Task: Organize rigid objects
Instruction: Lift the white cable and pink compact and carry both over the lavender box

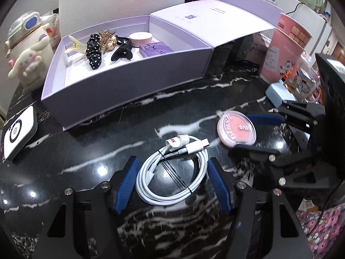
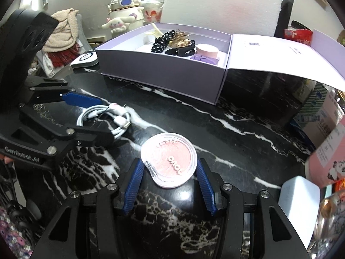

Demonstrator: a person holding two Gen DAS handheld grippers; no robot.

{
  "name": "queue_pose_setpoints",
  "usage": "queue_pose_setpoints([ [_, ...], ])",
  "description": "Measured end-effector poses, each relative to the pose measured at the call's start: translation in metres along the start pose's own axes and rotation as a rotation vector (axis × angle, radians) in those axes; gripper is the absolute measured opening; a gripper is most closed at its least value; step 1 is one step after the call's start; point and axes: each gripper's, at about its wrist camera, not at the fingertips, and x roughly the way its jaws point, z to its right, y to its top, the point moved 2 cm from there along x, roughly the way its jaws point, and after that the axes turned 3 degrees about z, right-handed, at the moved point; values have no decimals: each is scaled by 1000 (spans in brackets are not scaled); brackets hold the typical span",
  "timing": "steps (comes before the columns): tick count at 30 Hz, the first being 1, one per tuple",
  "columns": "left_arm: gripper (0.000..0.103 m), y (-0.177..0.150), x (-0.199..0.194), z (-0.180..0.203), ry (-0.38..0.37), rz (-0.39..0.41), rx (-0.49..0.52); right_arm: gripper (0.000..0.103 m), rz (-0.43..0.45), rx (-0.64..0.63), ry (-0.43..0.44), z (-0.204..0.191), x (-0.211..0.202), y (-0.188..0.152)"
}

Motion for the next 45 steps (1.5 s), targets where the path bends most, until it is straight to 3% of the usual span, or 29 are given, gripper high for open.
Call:
queue_pose_setpoints([
  [3, 65, -6, -3, 1, 16, 18, 9, 51, 4, 4, -4, -1, -1, -2],
  [6, 69, -8, -3, 3, 52, 27, 37, 65, 5, 22, -9, 0, 1, -2],
  [10, 89, -9, 3, 7, 92, 21, 72, 66, 15, 38, -15, 0, 2, 0],
  [15, 89, -10, 3, 5, 88, 49, 77, 66, 23, 32, -24, -4, 6, 3],
  [17, 88, -9, 2, 5, 89, 51, 78, 66, 30, 33, -25, -4, 7, 3],
  [18, 81, -9, 1, 5, 89, 58, 77, 66, 32, 35, -26, -4, 7, 3],
  [19, 65, -9, -1, 5, 90, 67, 74, 65, 35, 37, -28, -4, 7, 3],
  [20, 63, -8, -3, 5, 90, 75, 68, 61, 40, 37, -29, -5, 6, 3],
  [21, 63, -8, -3, 5, 91, 74, 66, 54, 43, 34, -30, -5, 6, 3],
  [45, 63, -15, -16, 1, 90, 53, -24, 54, 62, 51, -8, -10, -7, 2],
])
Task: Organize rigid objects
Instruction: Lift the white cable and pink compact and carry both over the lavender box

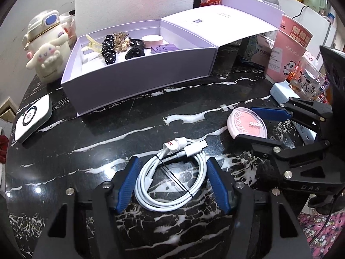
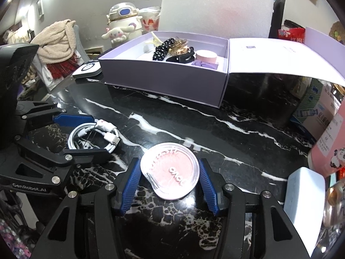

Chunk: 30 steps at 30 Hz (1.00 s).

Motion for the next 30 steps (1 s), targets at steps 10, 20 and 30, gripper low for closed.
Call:
queue_pose_setpoints([
  [10, 62, -3, -20, 4, 15, 44, 1, 54, 40, -38, 4, -14, -21, 1],
  [20, 62, -3, -31, 4, 16, 70, -7, 54, 39, -31, 11, -18, -27, -3],
  [30, 62, 21, -51, 3, 38, 143, 6, 54, 66, -57, 21, -14, -37, 16],
])
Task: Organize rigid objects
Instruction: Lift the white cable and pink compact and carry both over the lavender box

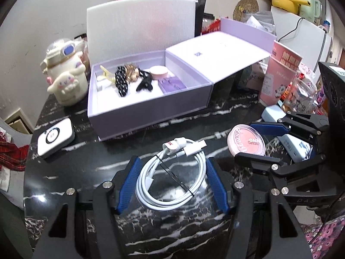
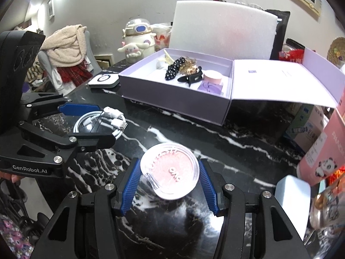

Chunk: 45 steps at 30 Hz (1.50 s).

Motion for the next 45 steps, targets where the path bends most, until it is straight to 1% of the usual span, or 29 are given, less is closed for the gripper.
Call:
queue_pose_setpoints([
  [8, 62, 24, -5, -3, 1, 44, 1, 54, 24, -30, -1, 6, -3, 27],
  [19, 62, 49, 5, -14, -2, 50, -16, 54, 33, -75, 4, 15, 6, 58],
  [26, 62, 65, 14, -24, -7, 56, -28, 54, 36, -78, 12, 21, 15, 74],
  [30, 62, 69, 16, -27, -9, 58, -28, 54, 39, -72, 12, 26, 22, 86],
  [33, 62, 79, 21, -33, -13, 61, -30, 54, 42, -73, 18, 29, 28, 96],
  [41, 62, 102, 39, -46, -18, 65, -29, 54, 54, -79, 3, 41, 40, 116],
  [45, 62, 109, 46, -51, -21, 63, -33, 54, 62, -80, -7, 48, 47, 126],
])
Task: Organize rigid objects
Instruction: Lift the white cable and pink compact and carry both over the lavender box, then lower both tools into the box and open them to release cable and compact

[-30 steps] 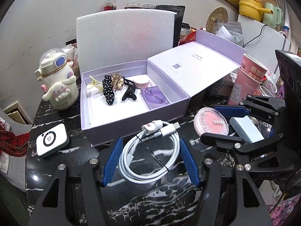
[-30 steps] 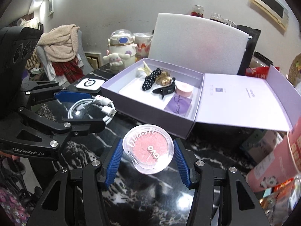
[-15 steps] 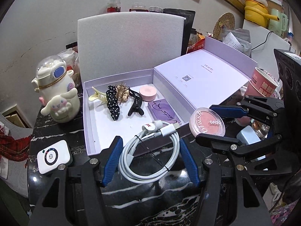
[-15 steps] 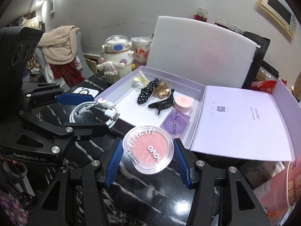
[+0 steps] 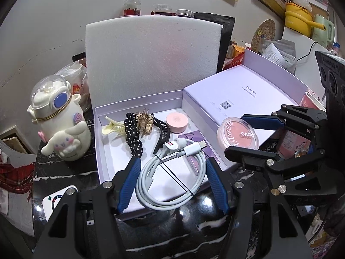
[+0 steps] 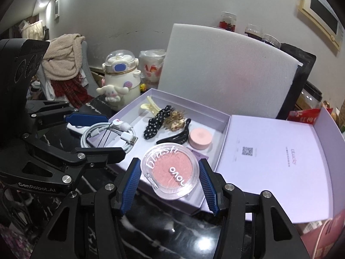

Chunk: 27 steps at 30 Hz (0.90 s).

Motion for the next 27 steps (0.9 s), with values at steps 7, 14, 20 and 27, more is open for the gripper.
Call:
queue_pose_setpoints([
  [7, 62, 16, 16, -13, 11, -7, 0, 54, 6, -24, -17, 12, 15, 15],
  [14, 62, 32, 34, -25, 23, -12, 5, 54, 9, -28, -14, 25, 34, 30],
  [20, 62, 44, 51, -33, 31, -15, 12, 54, 4, -30, -10, 34, 50, 38],
  [27, 62, 58, 68, -43, 49, -15, 15, 54, -5, -25, -6, 46, 68, 49],
])
